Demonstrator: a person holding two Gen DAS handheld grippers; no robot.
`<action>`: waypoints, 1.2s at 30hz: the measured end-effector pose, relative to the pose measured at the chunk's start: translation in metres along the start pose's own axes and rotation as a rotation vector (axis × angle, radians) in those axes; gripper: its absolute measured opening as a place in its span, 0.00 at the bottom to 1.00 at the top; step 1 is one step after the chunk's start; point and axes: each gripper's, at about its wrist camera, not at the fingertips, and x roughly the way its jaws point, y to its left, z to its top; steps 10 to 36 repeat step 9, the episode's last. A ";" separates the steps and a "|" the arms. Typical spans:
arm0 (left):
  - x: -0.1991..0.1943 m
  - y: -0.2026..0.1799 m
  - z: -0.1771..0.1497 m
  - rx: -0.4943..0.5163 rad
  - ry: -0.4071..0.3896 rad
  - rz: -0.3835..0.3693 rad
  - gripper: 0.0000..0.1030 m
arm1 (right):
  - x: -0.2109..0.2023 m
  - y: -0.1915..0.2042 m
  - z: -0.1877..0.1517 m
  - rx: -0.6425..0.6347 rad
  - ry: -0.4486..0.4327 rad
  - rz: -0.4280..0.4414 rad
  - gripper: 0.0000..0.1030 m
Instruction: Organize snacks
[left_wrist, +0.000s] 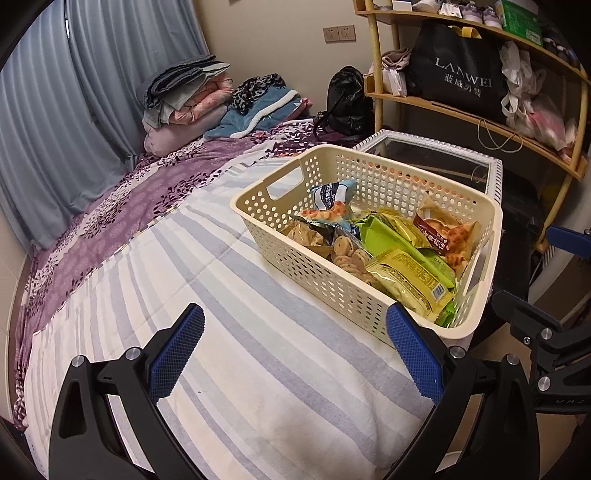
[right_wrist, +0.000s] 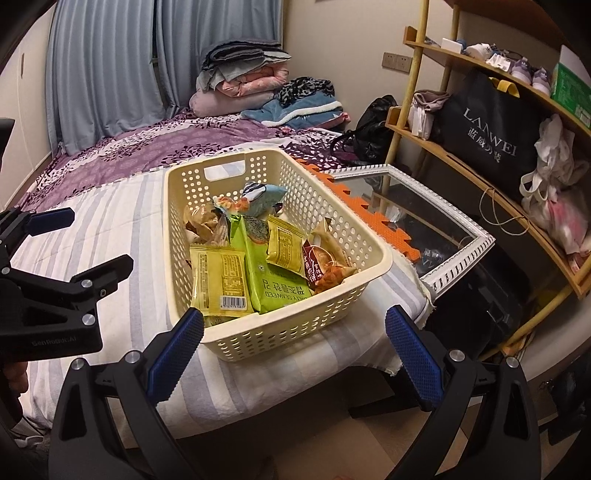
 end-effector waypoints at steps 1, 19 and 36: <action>0.001 0.000 0.000 0.001 0.005 -0.004 0.97 | 0.001 0.000 0.000 0.000 0.002 0.002 0.95; 0.004 0.011 -0.003 -0.027 0.026 -0.008 0.97 | 0.002 0.012 0.002 -0.019 0.006 0.019 0.95; 0.004 0.011 -0.003 -0.027 0.026 -0.008 0.97 | 0.002 0.012 0.002 -0.019 0.006 0.019 0.95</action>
